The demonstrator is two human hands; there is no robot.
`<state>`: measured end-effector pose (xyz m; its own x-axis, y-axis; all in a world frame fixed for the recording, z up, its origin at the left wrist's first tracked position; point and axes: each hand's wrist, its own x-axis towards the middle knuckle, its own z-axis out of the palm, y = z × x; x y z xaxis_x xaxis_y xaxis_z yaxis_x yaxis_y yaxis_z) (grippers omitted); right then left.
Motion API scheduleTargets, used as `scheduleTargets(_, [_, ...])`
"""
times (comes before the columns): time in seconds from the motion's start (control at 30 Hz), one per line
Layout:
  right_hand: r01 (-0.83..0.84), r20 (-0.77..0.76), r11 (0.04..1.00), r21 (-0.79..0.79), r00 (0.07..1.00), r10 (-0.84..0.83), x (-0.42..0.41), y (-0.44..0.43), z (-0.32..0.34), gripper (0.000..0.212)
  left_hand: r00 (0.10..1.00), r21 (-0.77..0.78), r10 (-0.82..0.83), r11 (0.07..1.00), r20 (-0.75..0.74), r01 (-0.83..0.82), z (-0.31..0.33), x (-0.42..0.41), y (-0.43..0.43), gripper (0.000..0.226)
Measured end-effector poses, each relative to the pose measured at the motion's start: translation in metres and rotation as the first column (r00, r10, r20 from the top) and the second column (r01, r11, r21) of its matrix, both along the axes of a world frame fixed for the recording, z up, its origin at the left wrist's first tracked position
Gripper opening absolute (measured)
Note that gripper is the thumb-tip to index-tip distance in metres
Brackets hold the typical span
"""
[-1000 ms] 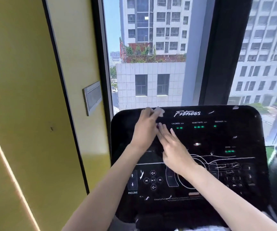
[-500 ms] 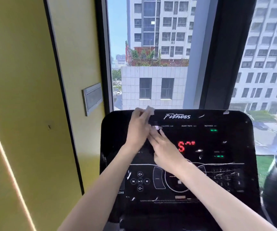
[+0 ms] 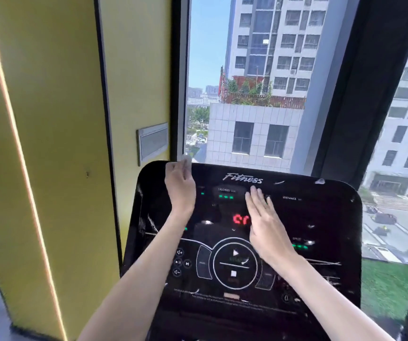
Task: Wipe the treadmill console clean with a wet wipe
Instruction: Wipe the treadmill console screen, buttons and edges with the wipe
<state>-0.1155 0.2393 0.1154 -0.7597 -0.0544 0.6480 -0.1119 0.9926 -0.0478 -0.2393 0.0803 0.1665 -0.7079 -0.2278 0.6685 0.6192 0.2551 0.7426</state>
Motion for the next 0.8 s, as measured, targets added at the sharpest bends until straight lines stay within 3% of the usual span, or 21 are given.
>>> scheduleTargets(0.03, [-0.002, 0.011, 1.0, 0.015, 1.0, 0.002, 0.0, 0.003, -0.001, 0.08, 0.999, -0.048, 0.027, 0.998, -0.025, -0.028, 0.0, 0.007, 0.007, 0.024])
scheduleTargets(0.13, [0.015, 0.011, 0.998, 0.065, 1.0, -0.016, -0.002, 0.005, -0.001, 0.082, 0.966, -0.344, -0.174, 0.933, -0.192, 0.1, -0.007, 0.015, 0.022, 0.021])
scheduleTargets(0.2, [0.029, 0.013, 0.996, 0.08, 0.999, -0.03, -0.003, 0.007, -0.001, 0.085, 0.98, -0.265, -0.163, 0.956, -0.118, 0.127, -0.001, 0.004, 0.02, 0.022])
scheduleTargets(0.27, [0.032, 0.019, 0.996, 0.086, 0.999, -0.034, -0.005, 0.009, -0.003, 0.086, 1.0, -0.024, 0.003, 1.0, -0.004, -0.003, 0.003, 0.002, 0.017, 0.027])
scheduleTargets(0.3, [0.034, 0.015, 0.996, 0.088, 0.999, -0.035, -0.005, 0.009, -0.004, 0.087, 0.999, -0.003, 0.038, 0.999, 0.009, -0.038, 0.002, 0.006, 0.02, 0.028])
scheduleTargets(0.43, [0.072, 0.012, 0.989, 0.126, 0.997, -0.074, -0.006, 0.008, -0.004, 0.085, 0.956, -0.393, -0.252, 0.902, -0.148, 0.177, -0.003, 0.019, 0.034, 0.023])
scheduleTargets(0.47, [0.075, 0.011, 0.989, 0.131, 0.997, -0.077, -0.006, 0.008, -0.005, 0.085, 0.959, -0.358, -0.252, 0.914, -0.132, 0.191, 0.0, 0.013, 0.031, 0.022])
scheduleTargets(0.57, [0.086, -0.005, 0.988, 0.128, 0.996, -0.086, -0.008, 0.006, -0.007, 0.085, 1.0, -0.007, -0.01, 1.0, -0.018, 0.01, 0.006, 0.003, 0.026, 0.024])
scheduleTargets(0.63, [0.089, -0.009, 0.989, 0.117, 0.996, -0.089, -0.009, 0.004, -0.007, 0.085, 0.992, -0.169, -0.078, 0.984, -0.097, 0.061, 0.003, 0.013, 0.037, 0.023])
scheduleTargets(0.7, [0.086, -0.014, 0.99, 0.113, 0.996, -0.085, -0.008, 0.004, -0.007, 0.085, 0.94, -0.44, -0.281, 0.881, -0.192, 0.173, -0.006, 0.017, 0.044, 0.023])
scheduleTargets(0.73, [0.081, -0.02, 0.991, 0.109, 0.997, -0.079, -0.008, 0.005, -0.006, 0.084, 0.927, -0.48, -0.299, 0.862, -0.224, 0.162, -0.006, 0.011, 0.043, 0.024])
scheduleTargets(0.8, [0.068, -0.028, 0.994, 0.087, 0.997, -0.066, -0.009, 0.006, -0.007, 0.084, 0.97, -0.284, -0.156, 0.954, -0.187, 0.099, -0.003, 0.001, 0.041, 0.022])
